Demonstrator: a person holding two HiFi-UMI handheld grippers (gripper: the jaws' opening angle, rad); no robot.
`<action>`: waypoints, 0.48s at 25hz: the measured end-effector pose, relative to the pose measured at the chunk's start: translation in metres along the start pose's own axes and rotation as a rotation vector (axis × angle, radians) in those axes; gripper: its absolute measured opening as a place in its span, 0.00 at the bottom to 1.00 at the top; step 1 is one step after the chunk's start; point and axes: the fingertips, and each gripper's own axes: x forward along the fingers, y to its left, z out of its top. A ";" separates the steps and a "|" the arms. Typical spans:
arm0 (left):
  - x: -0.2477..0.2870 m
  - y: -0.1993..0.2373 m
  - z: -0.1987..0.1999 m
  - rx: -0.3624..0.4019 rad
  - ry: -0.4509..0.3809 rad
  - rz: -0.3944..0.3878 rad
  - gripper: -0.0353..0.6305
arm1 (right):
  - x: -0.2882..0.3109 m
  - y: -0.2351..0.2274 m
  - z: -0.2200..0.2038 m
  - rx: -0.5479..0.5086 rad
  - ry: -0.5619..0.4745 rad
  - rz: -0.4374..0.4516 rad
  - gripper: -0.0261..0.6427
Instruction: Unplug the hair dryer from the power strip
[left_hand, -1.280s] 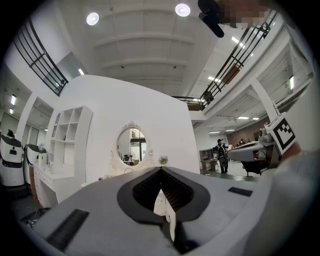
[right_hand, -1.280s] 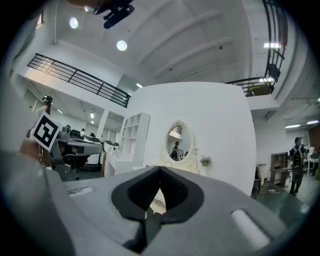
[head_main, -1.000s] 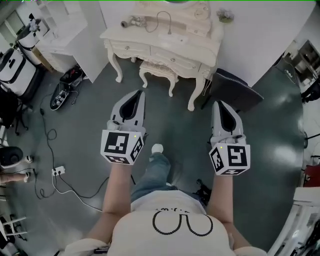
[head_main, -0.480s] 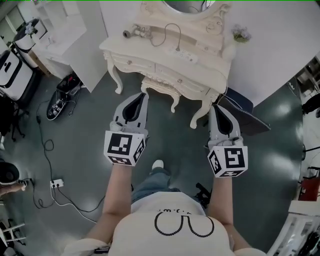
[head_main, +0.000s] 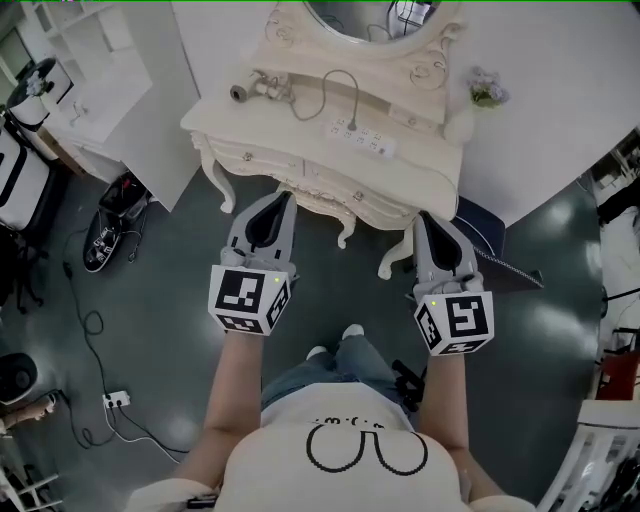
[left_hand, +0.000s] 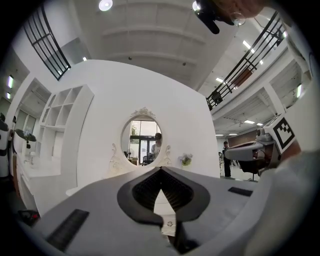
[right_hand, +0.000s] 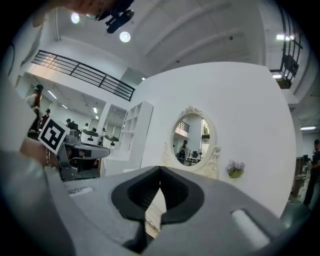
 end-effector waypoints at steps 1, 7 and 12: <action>0.007 0.004 -0.002 -0.005 0.001 -0.002 0.05 | 0.008 -0.002 -0.001 -0.001 0.003 0.005 0.04; 0.049 0.028 -0.011 -0.021 0.003 -0.007 0.05 | 0.061 -0.018 -0.009 0.040 0.003 0.025 0.04; 0.095 0.043 -0.029 -0.071 0.051 -0.071 0.05 | 0.117 -0.036 -0.028 0.071 0.016 0.044 0.04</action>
